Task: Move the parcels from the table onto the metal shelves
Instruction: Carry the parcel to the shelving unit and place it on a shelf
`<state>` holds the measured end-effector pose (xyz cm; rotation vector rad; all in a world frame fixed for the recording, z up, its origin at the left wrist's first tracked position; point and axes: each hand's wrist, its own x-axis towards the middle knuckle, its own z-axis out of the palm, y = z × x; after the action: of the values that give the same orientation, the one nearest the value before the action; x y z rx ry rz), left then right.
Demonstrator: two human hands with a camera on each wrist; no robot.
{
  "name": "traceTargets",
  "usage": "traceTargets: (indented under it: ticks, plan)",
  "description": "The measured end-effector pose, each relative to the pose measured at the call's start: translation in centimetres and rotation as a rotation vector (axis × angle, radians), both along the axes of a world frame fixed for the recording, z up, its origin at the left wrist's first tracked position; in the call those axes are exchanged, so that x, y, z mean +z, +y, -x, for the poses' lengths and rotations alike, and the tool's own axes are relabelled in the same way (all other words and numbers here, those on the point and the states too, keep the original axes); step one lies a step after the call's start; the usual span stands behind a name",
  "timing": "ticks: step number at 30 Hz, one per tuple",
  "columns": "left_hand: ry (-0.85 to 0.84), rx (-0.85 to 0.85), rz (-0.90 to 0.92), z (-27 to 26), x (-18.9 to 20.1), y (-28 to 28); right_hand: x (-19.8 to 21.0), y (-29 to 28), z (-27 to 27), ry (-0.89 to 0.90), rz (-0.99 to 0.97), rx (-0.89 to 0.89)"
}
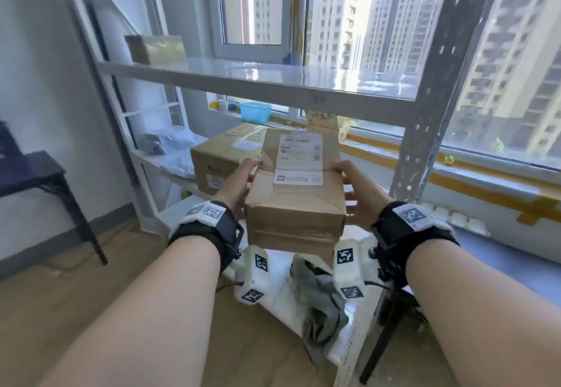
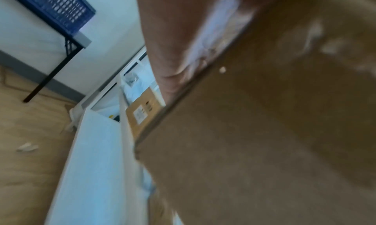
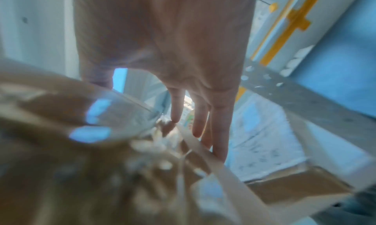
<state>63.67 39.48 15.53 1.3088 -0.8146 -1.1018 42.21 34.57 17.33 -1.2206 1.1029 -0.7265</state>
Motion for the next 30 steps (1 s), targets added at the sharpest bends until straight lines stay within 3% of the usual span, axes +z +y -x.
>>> traceTargets:
  ticks: [6, 9, 13, 18, 30]
  plan:
    - [0.025, 0.011, 0.236, -4.7, 10.2, -3.4, 9.6, -4.1, -4.6, -0.047, 0.207, 0.018]
    - [0.017, -0.067, 0.369, -5.7, 14.6, -6.2, 13.9, -7.1, -5.5, -0.041, 0.277, 0.007]
    - [0.022, -0.141, 0.383, -6.2, 18.9, -10.8, 18.3, -11.0, -5.9, -0.028, 0.366, -0.015]
    - [-0.116, -0.052, 0.318, -6.5, 21.2, -16.6, 21.1, -16.2, -5.8, -0.03, 0.396, -0.07]
    - [-0.139, -0.316, 0.254, -5.1, 21.8, -28.4, 21.8, -23.5, -4.3, -0.035, 0.35, -0.285]
